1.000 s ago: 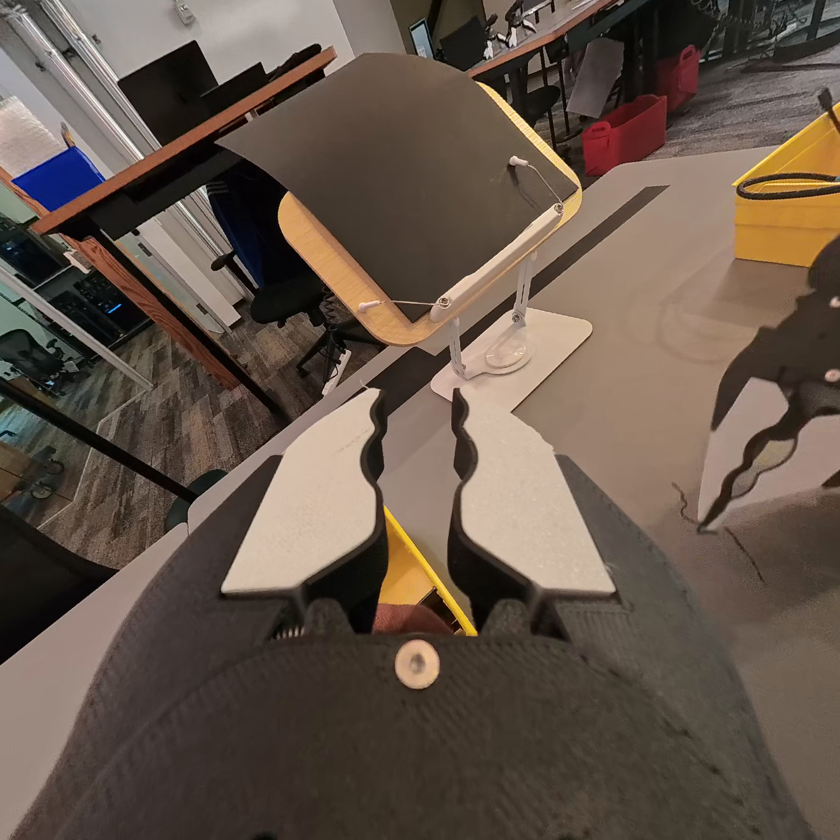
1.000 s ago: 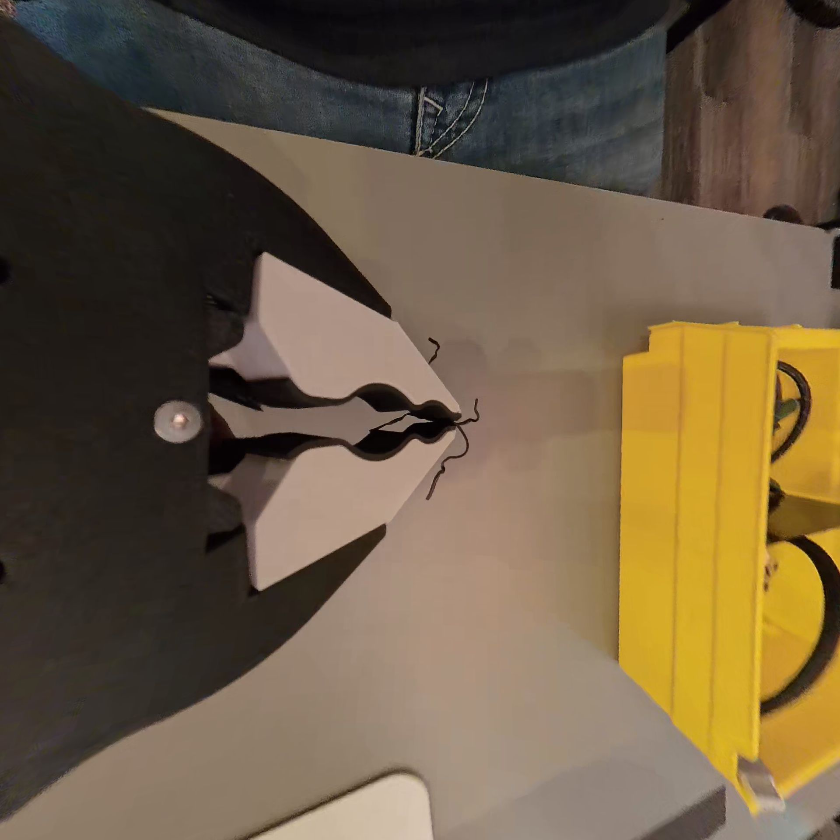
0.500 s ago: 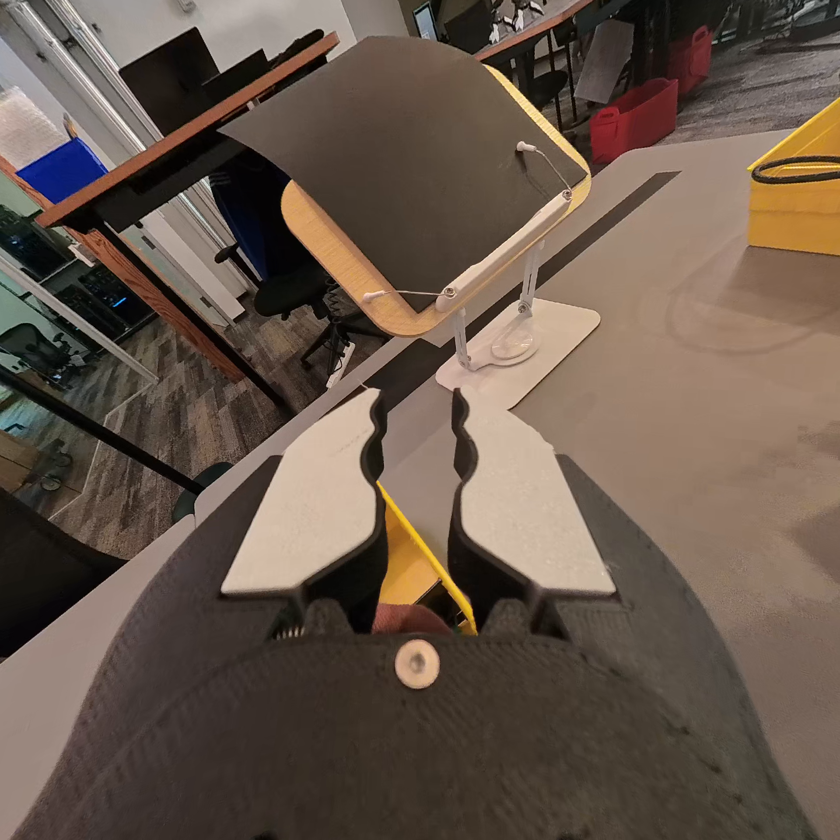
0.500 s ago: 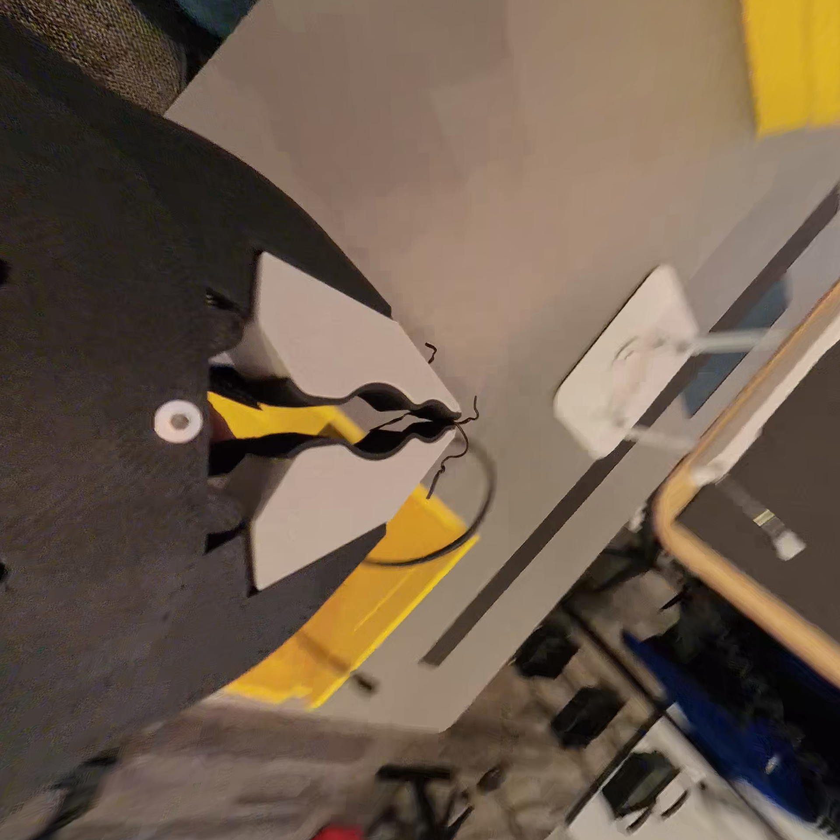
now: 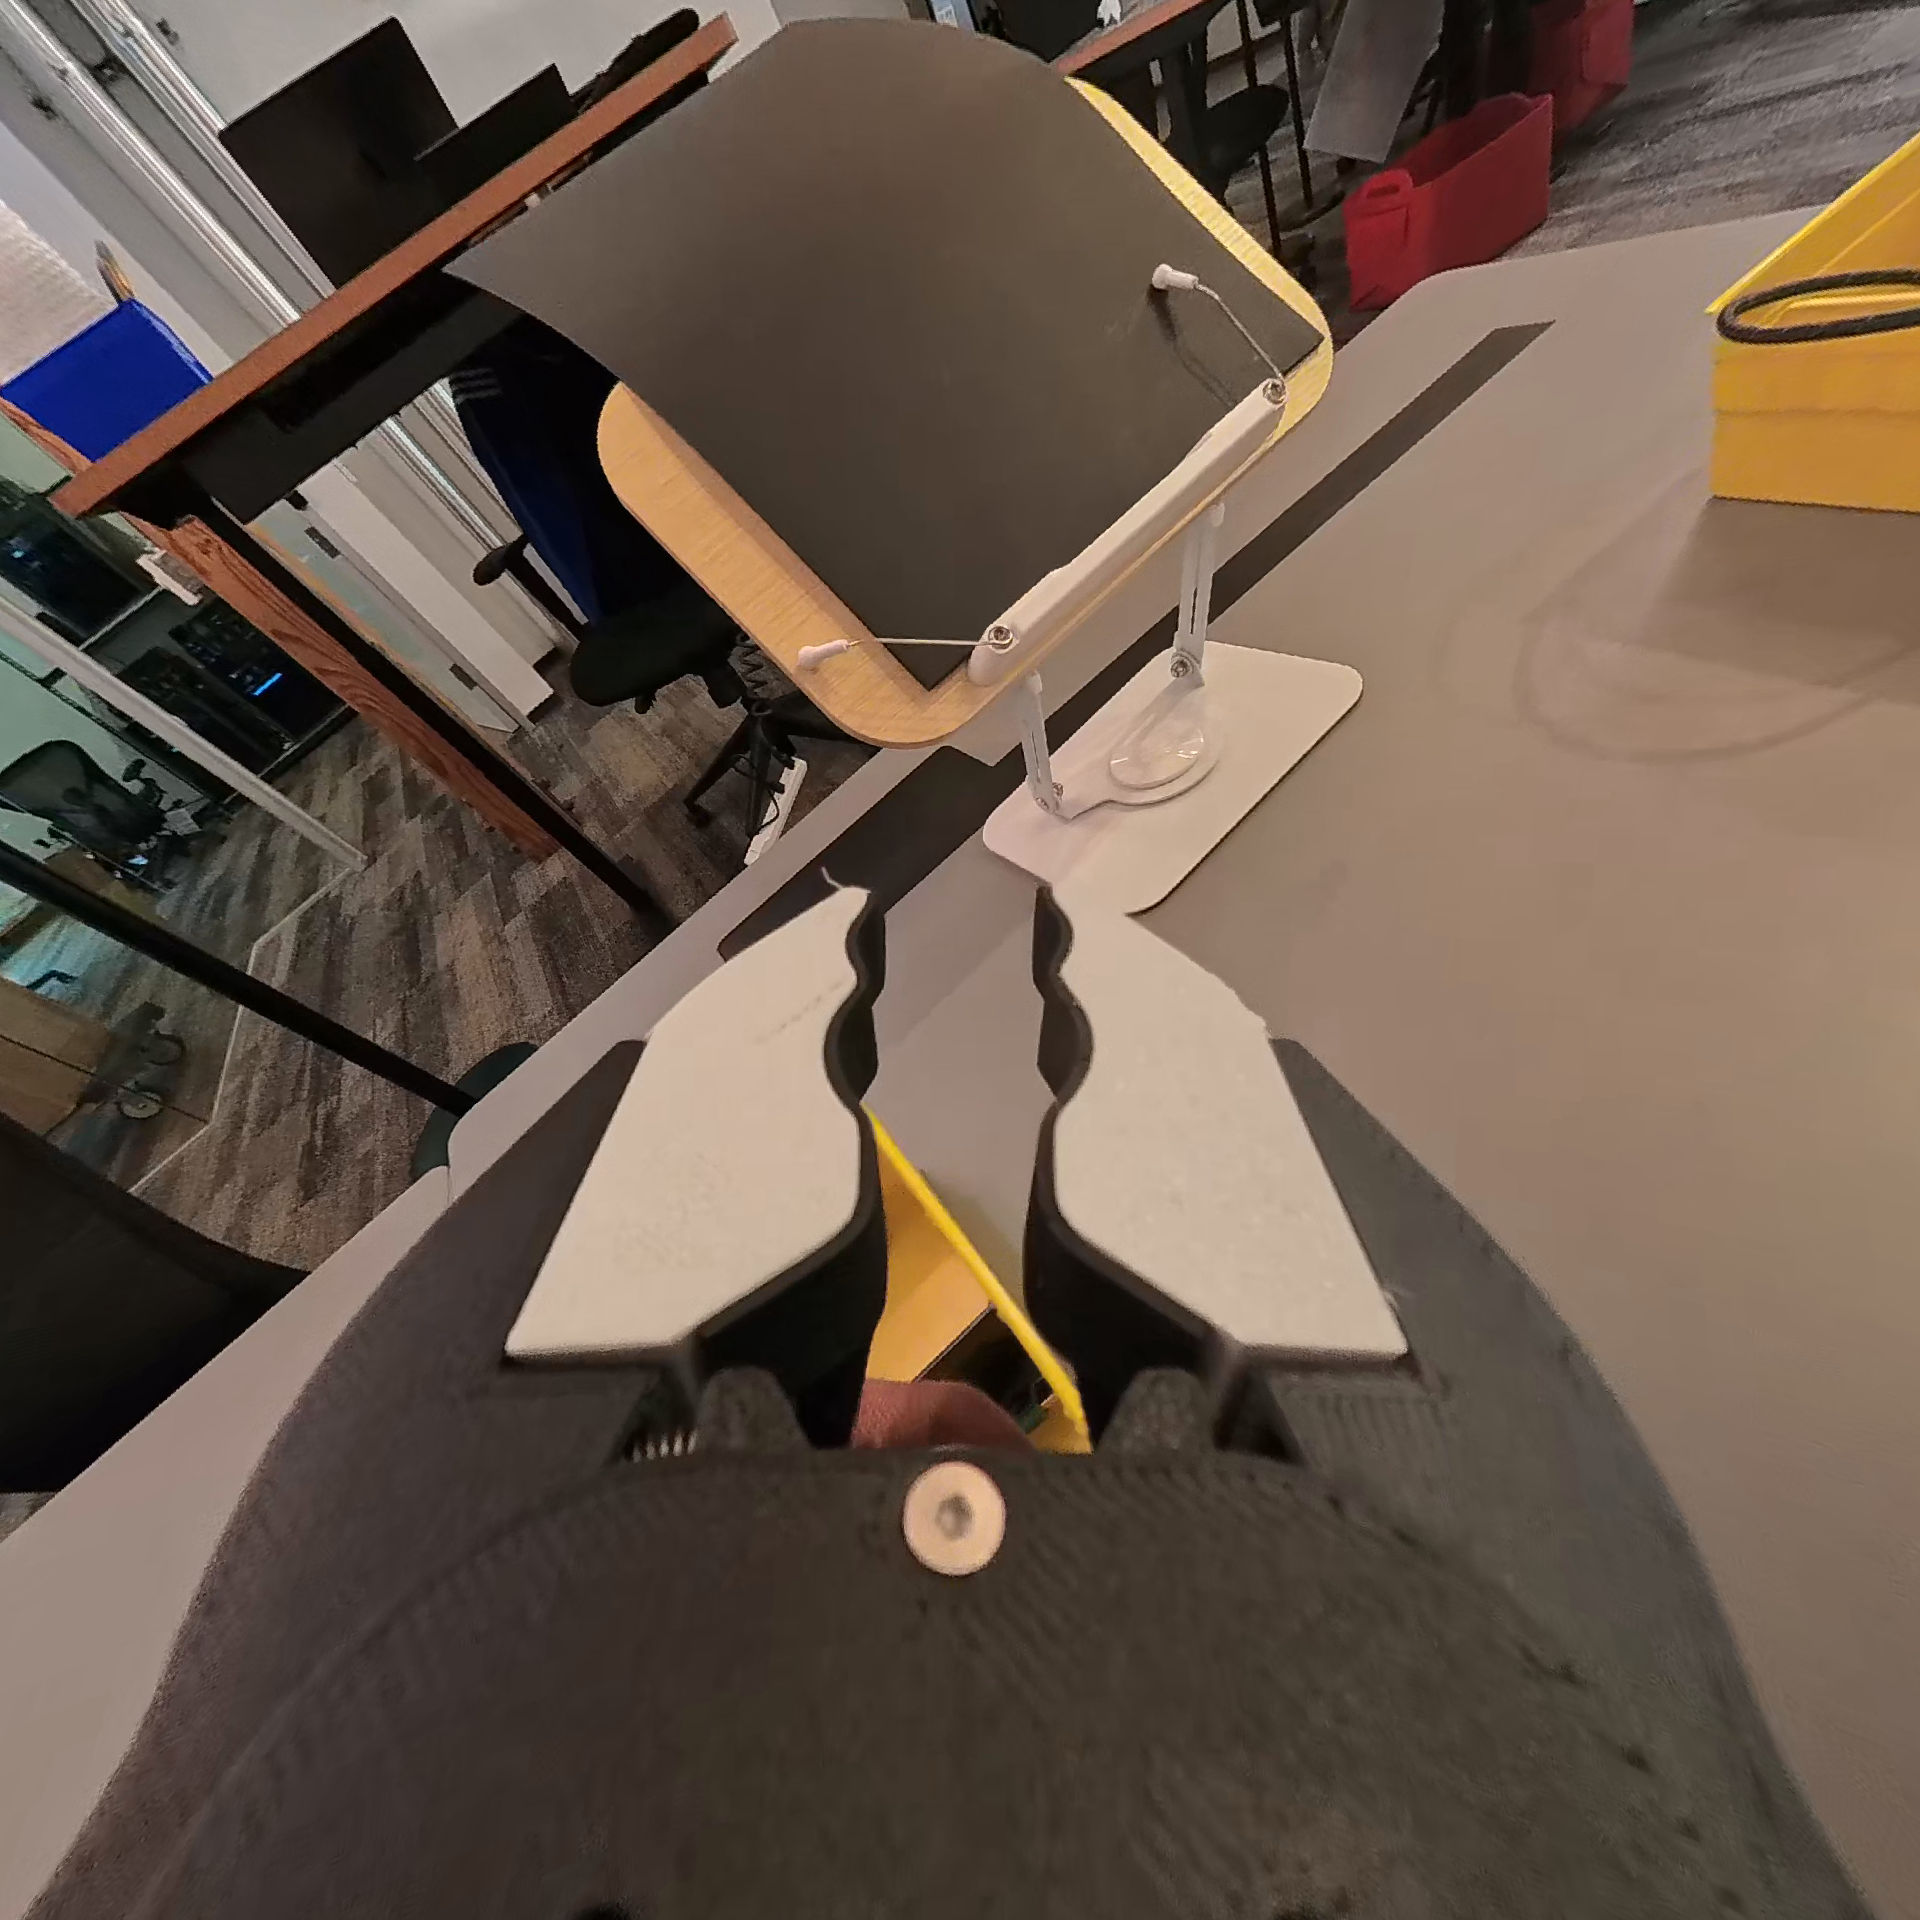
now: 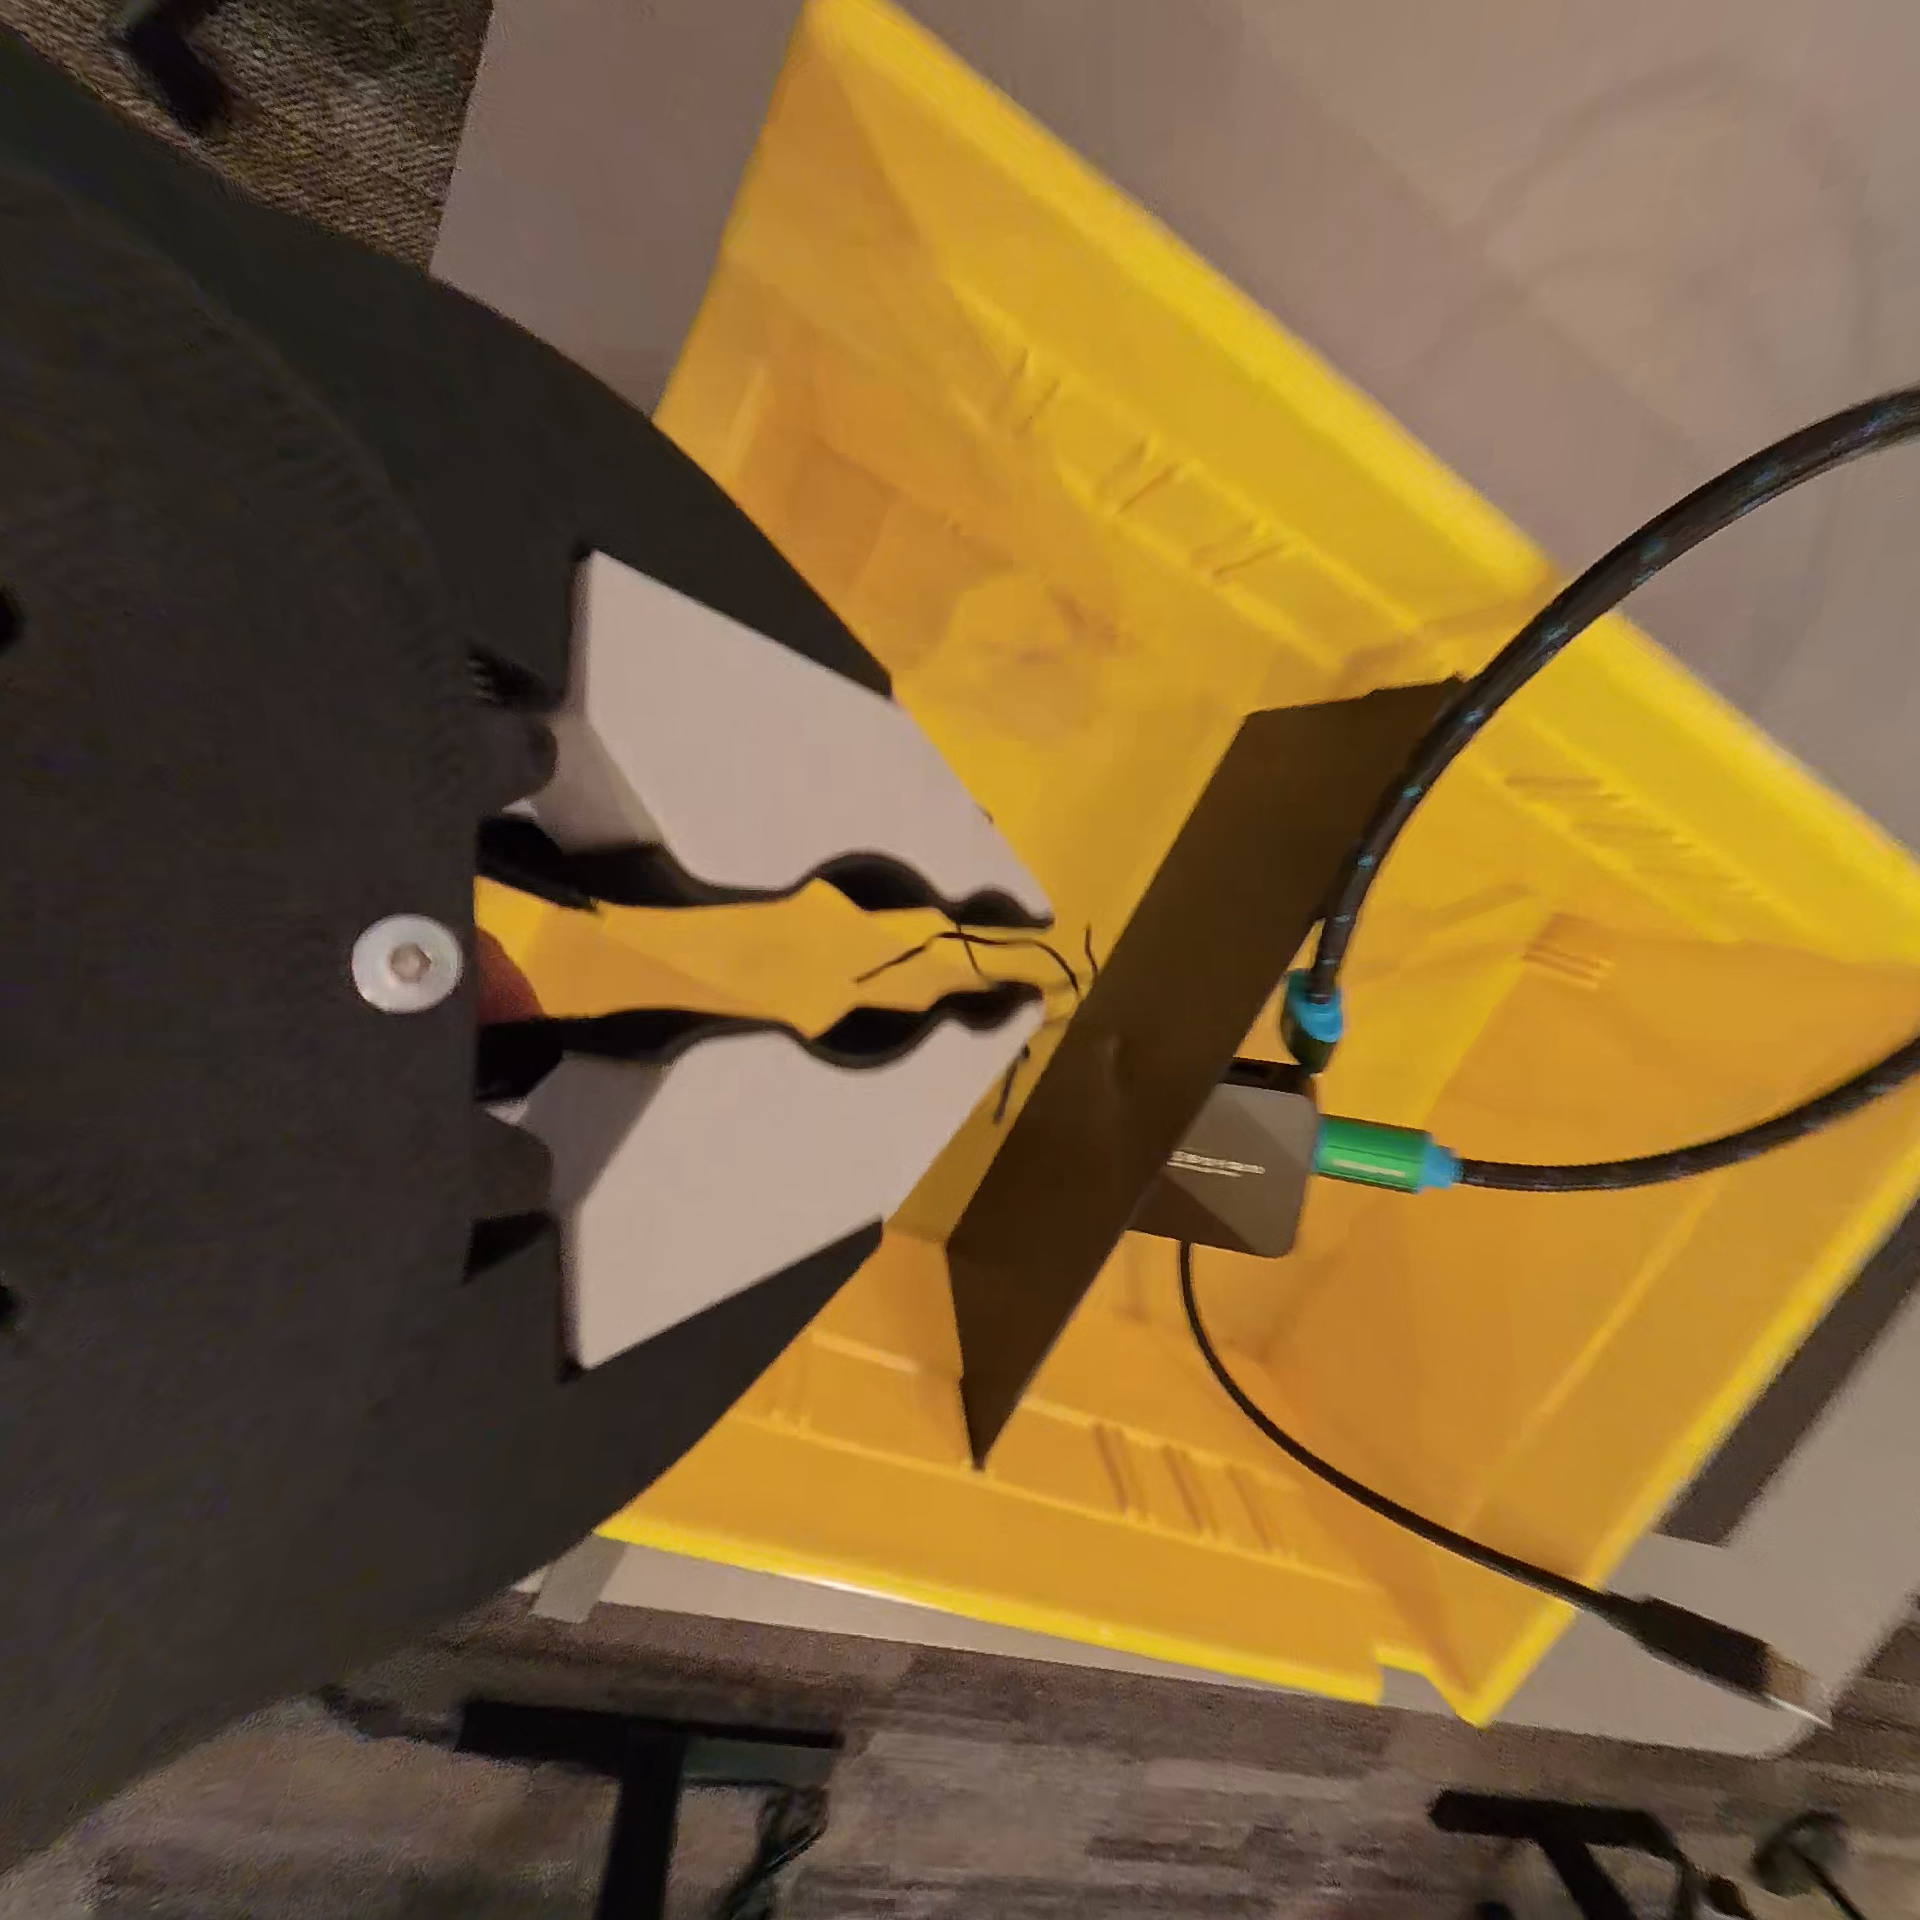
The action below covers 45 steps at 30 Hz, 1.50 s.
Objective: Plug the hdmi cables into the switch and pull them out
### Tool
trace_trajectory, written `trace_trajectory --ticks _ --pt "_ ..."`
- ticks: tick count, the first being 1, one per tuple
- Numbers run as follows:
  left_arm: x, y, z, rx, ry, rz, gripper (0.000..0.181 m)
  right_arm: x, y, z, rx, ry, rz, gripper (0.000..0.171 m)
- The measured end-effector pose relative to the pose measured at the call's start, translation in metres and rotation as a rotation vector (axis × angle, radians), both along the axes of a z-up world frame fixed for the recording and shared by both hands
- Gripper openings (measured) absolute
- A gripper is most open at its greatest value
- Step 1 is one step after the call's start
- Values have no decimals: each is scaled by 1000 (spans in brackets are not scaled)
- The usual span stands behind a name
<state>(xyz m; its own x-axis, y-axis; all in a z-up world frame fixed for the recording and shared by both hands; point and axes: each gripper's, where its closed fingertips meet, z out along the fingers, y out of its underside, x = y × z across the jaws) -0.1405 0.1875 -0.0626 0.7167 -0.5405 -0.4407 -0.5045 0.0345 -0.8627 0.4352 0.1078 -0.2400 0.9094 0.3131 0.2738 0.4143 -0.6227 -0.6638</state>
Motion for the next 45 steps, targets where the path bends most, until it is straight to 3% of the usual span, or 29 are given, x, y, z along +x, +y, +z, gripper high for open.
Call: trace_trajectory --ticks 4,11,17,24,30,37,40,45 --pt "-6 0 0 -8 6 9 26 8 3 -8 -31 -15 -41 15" --pt "-28 0 10 -3 12 51 27 8 4 38 99 -36 -58 18" --pt "-69 3 13 -19 108 145 30 -39 -2 79 258 -40 80 15" --pt "-115 8 -46 -221 320 181 33 -103 -8 110 365 23 252 15" --pt "-141 15 -101 -334 462 212 34 -135 -9 105 353 44 336 16" --pt "-120 49 -127 -389 339 152 35 -168 -8 100 352 59 421 16" --pt "-110 64 -147 -503 285 143 34 -180 -8 99 352 62 451 16" --pt "-116 77 -166 -567 343 183 14 -187 -8 95 350 67 473 16"
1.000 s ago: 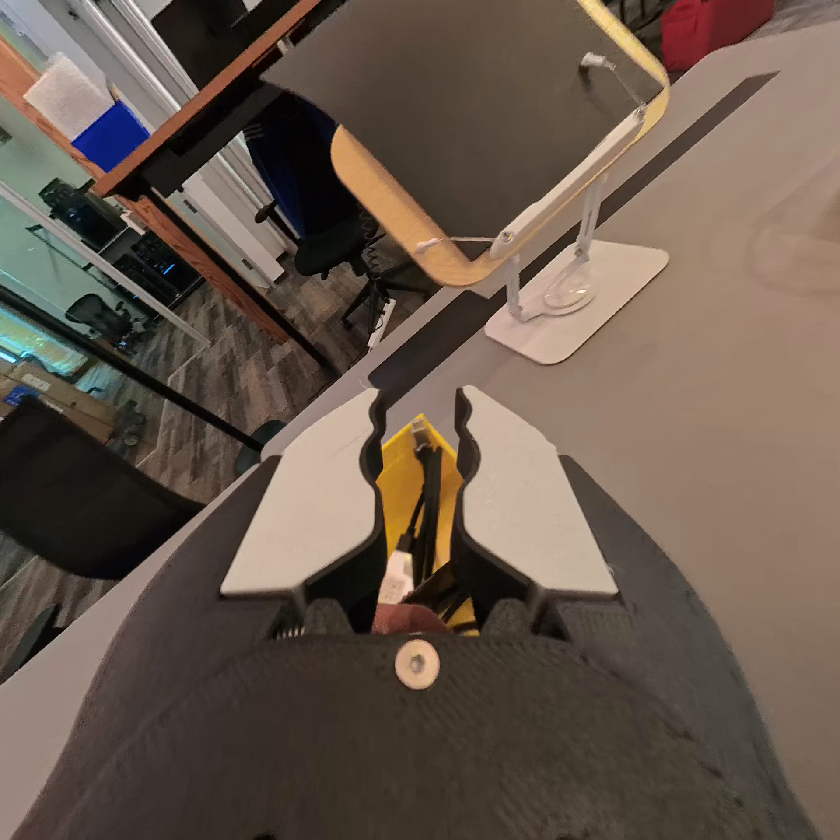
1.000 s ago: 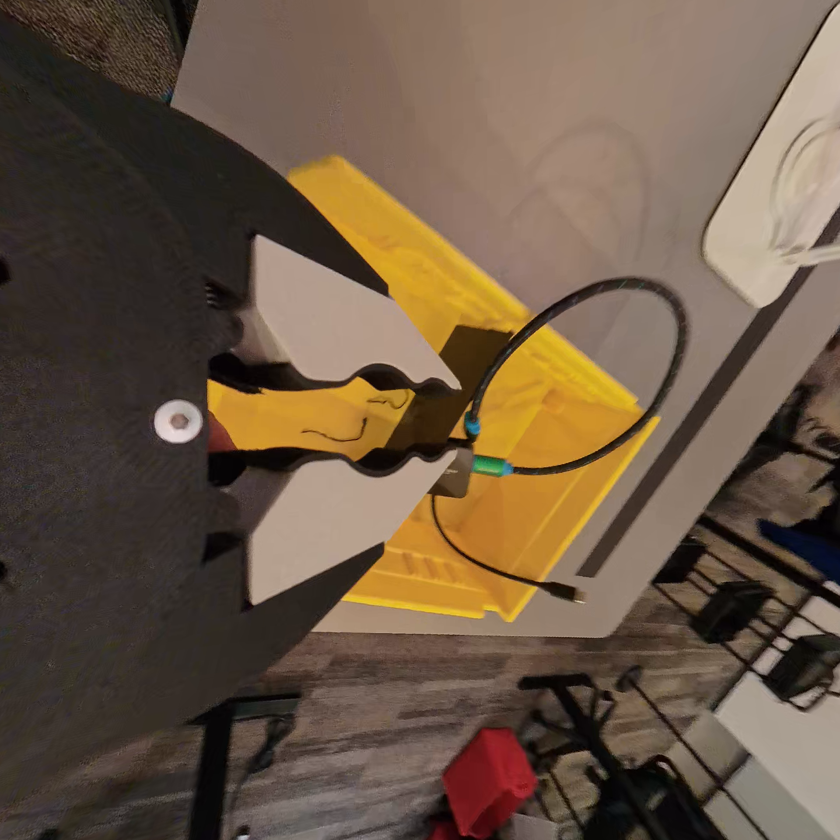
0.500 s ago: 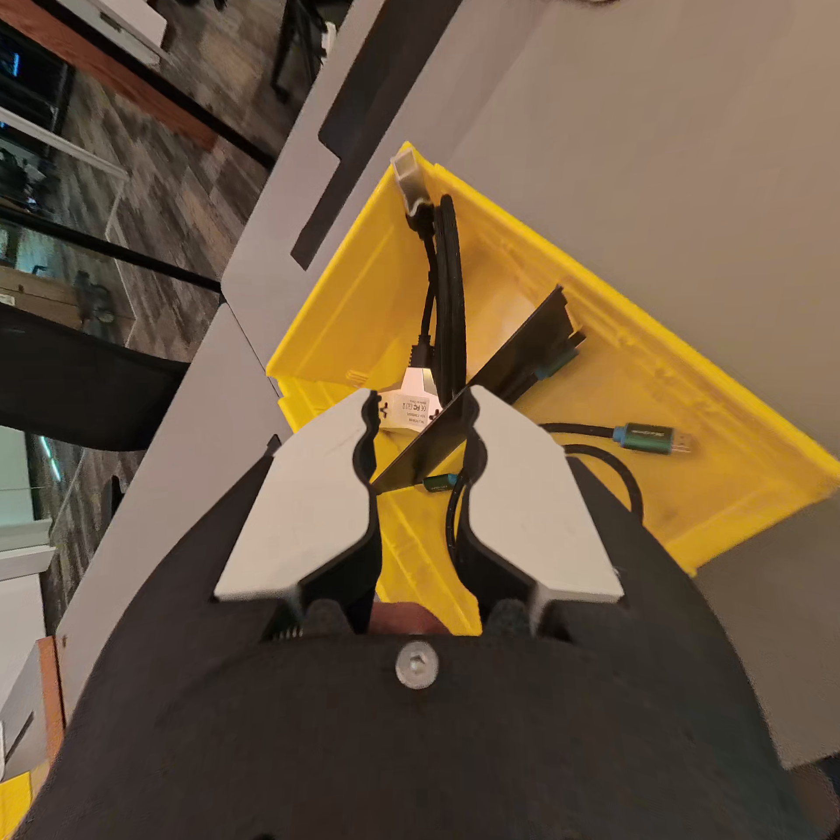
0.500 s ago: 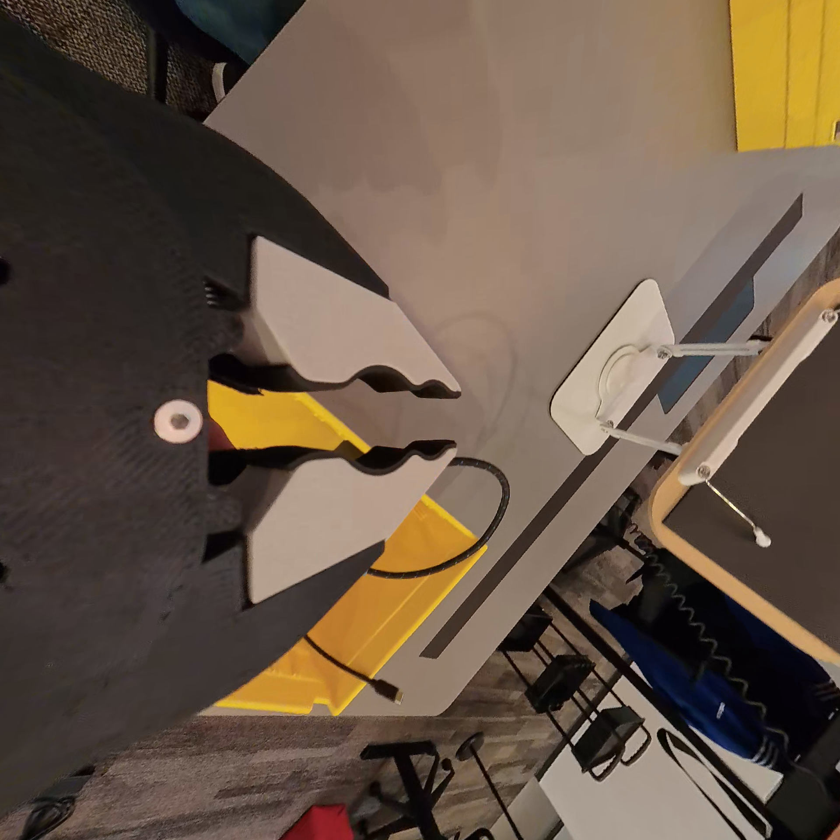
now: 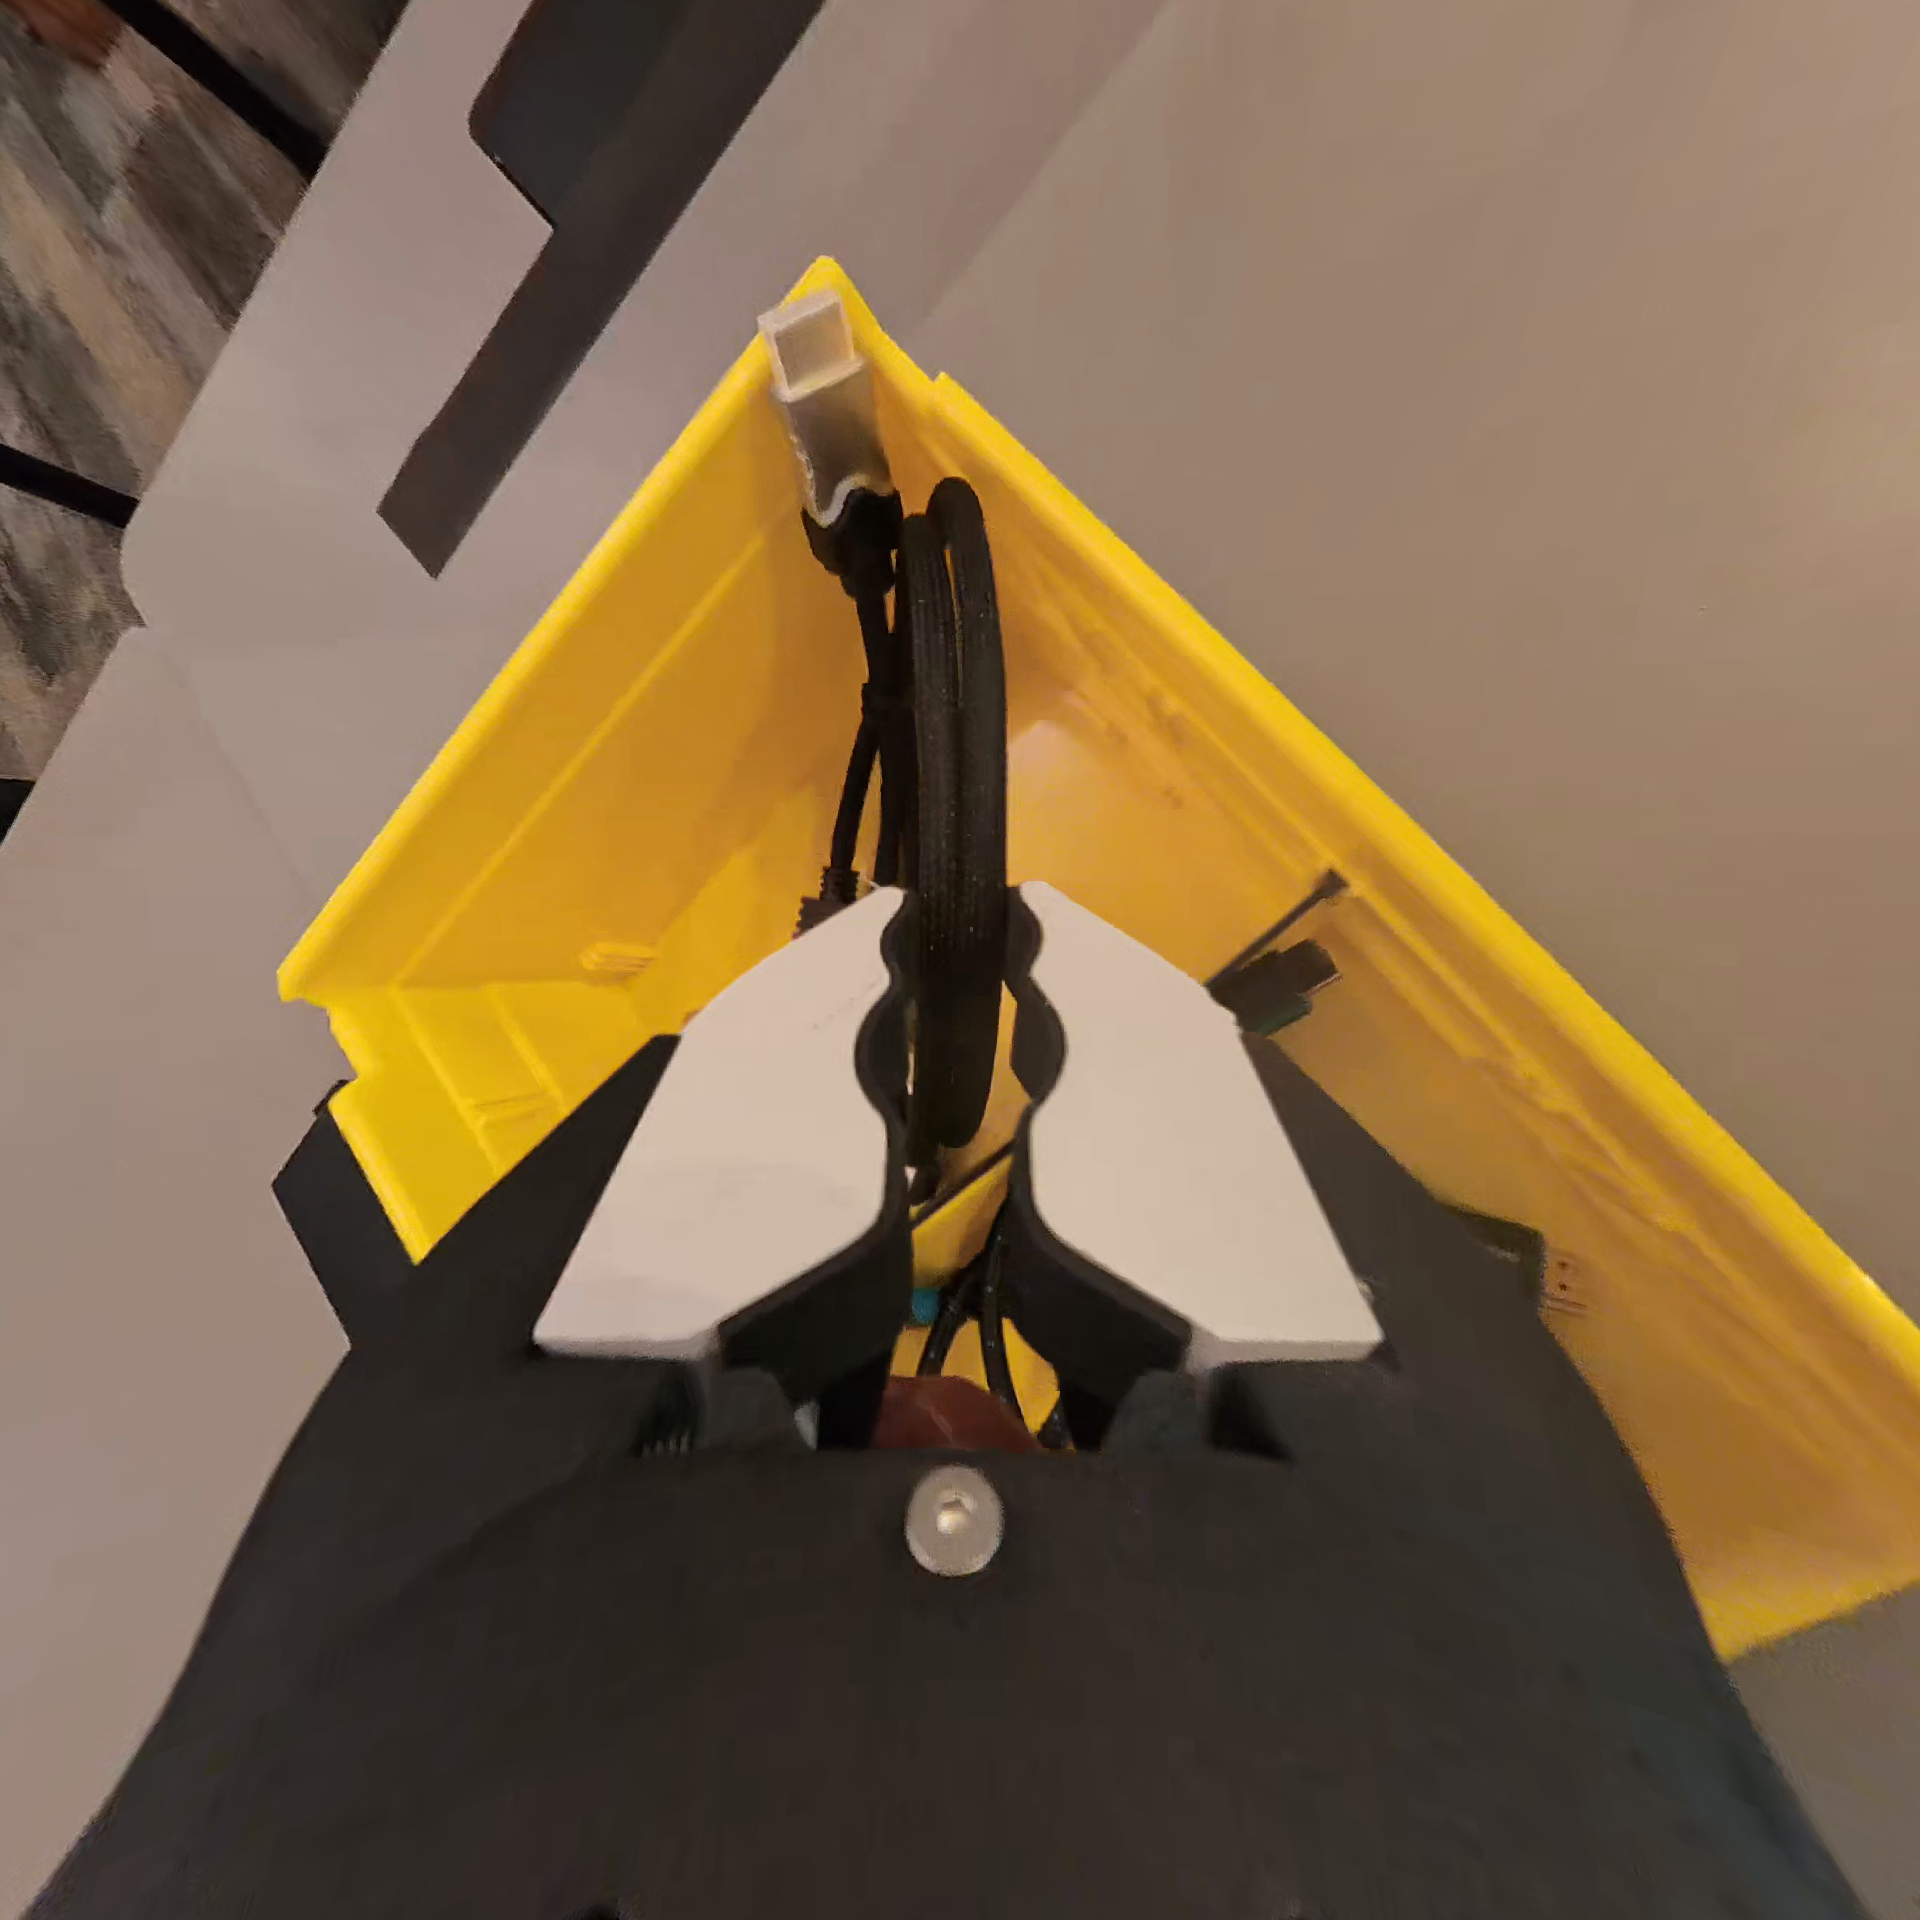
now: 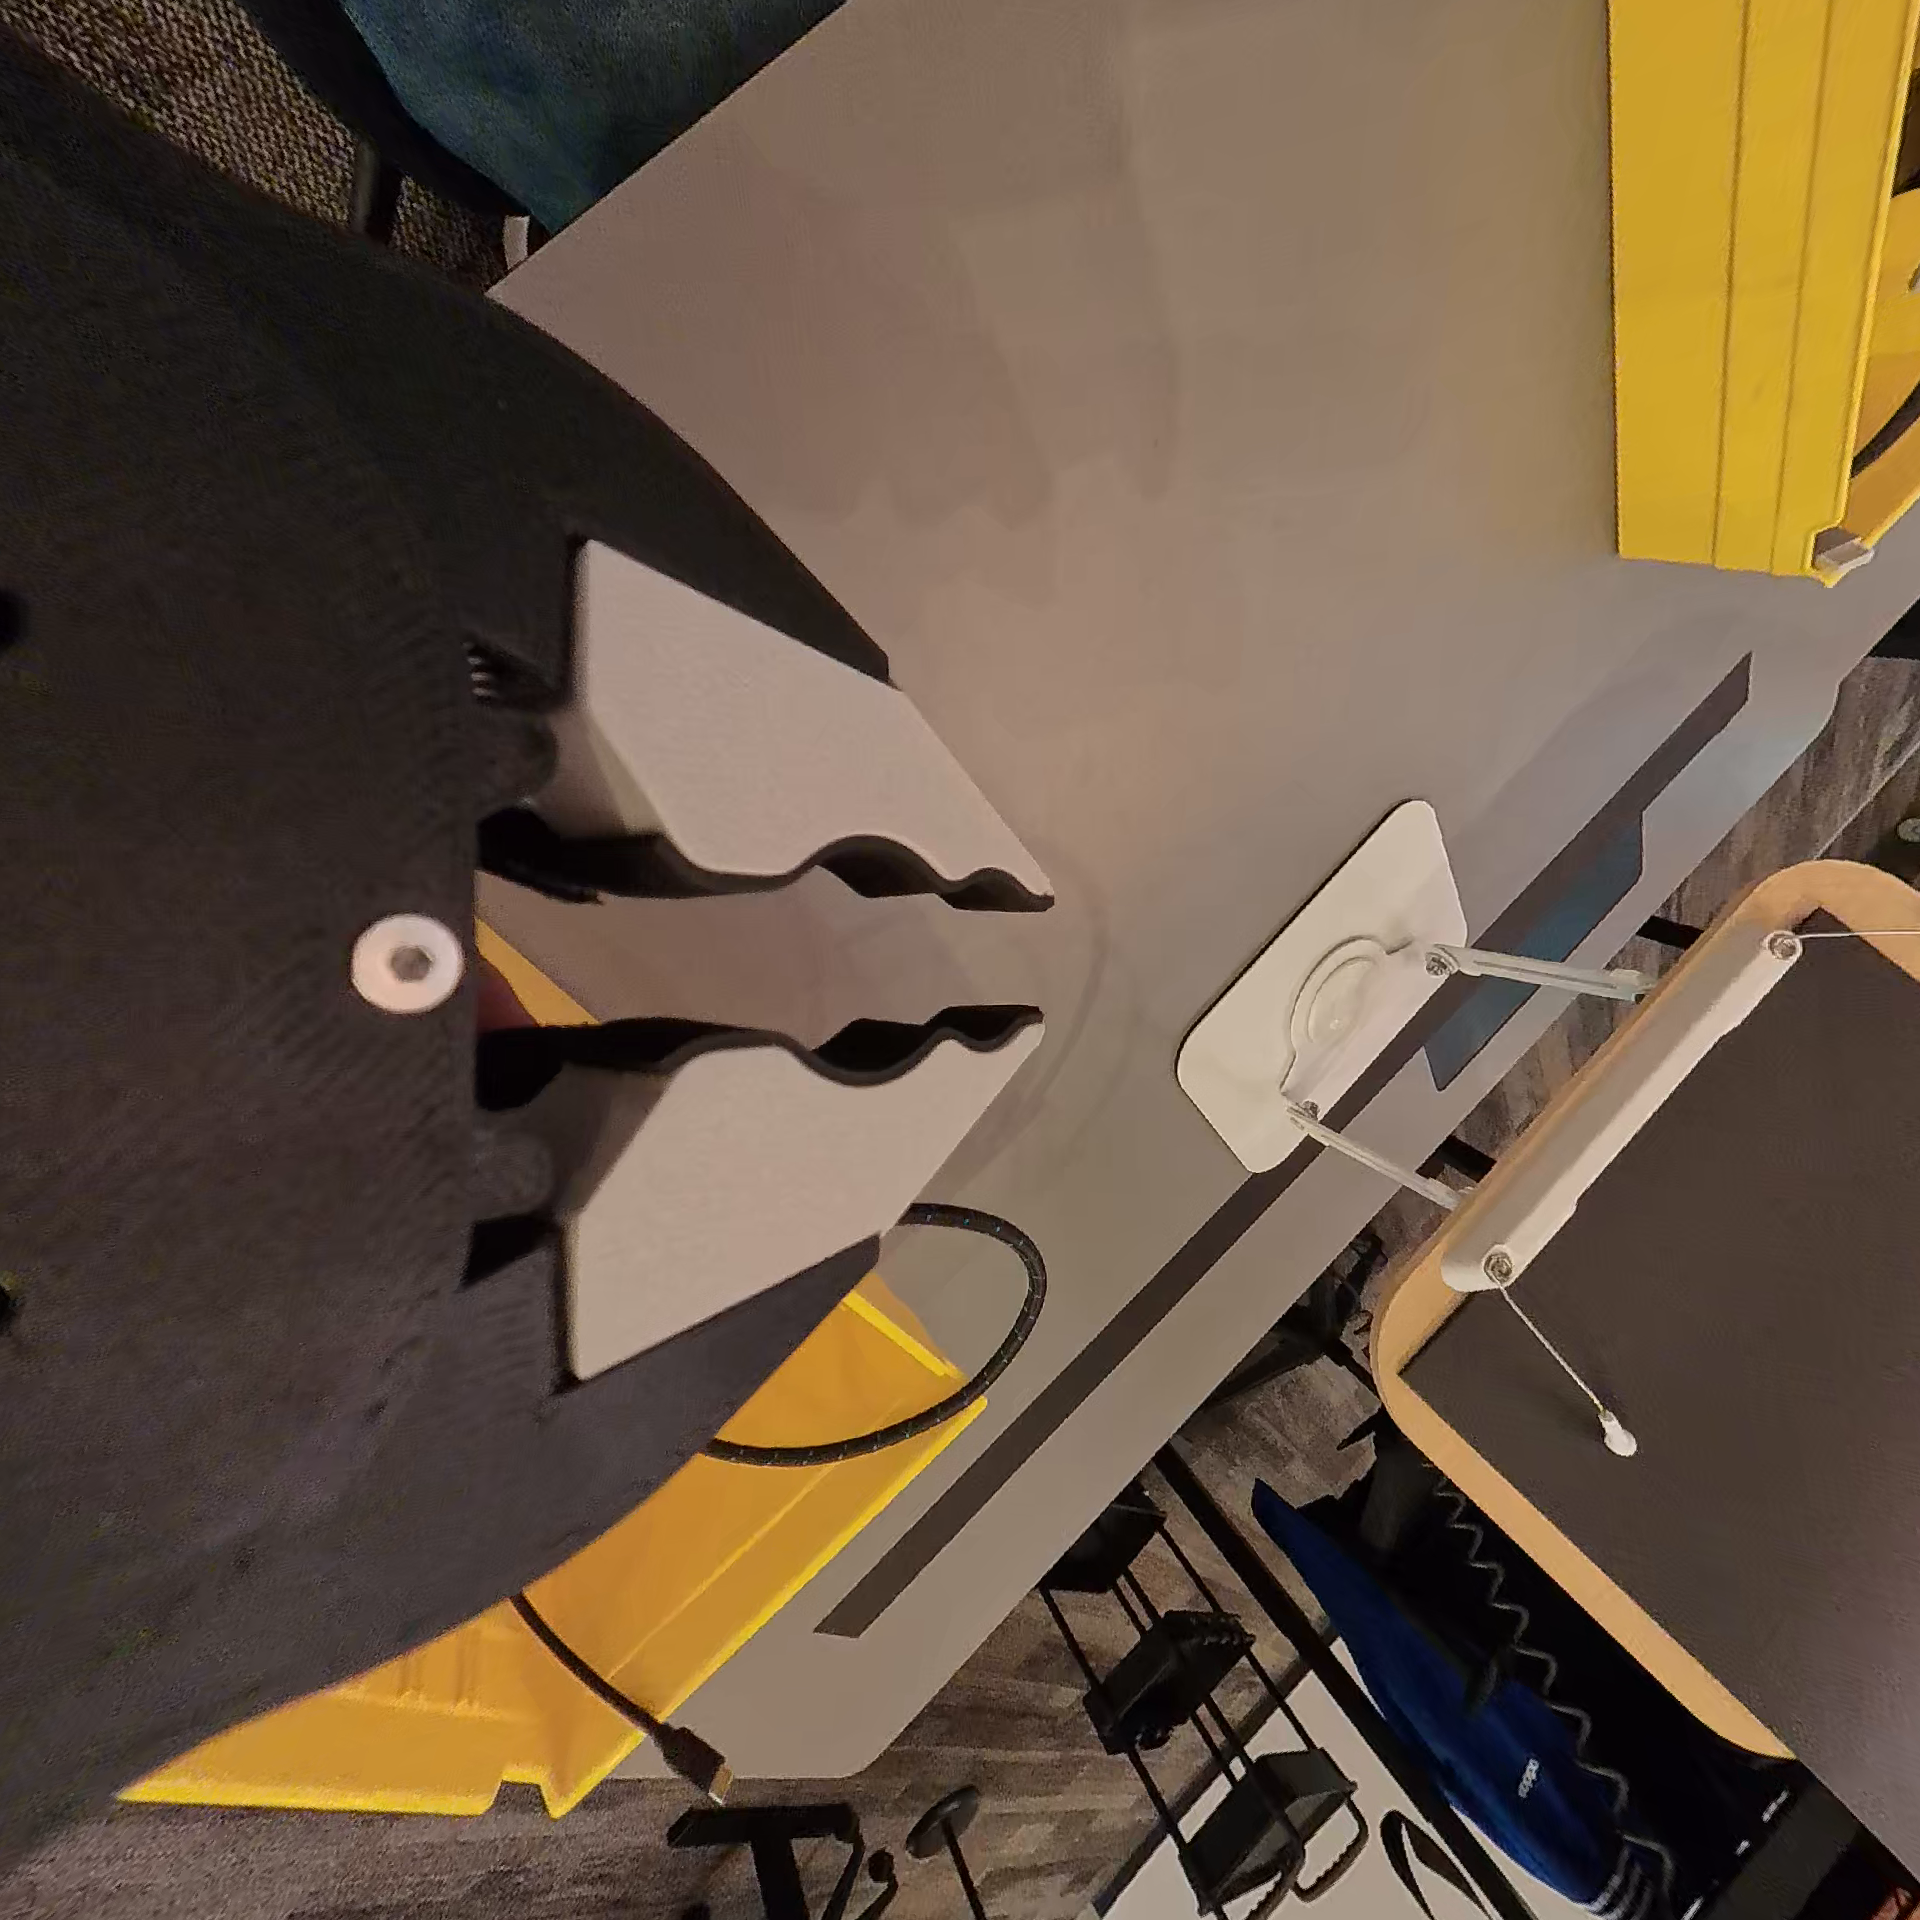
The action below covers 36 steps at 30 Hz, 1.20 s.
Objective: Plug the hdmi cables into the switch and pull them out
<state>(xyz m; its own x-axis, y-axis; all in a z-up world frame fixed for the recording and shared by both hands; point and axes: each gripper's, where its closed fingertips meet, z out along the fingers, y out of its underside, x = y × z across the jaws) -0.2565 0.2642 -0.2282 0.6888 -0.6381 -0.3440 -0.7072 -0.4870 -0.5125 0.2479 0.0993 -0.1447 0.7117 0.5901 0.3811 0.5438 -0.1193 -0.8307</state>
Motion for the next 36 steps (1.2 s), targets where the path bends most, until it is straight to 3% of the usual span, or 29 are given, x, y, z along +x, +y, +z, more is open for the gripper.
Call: trace_trajectory --ticks 6,19,30,36 --pt "-6 7 30 115 -52 28 13 0 0 0 2 12 4 14" --pt "-7 10 156 454 -283 38 12 -29 -7 10 16 72 94 18" --pt "67 -43 269 715 -476 -148 12 -141 -8 39 56 268 341 31" --pt "132 -86 293 741 -585 -285 12 -205 13 59 84 416 416 37"
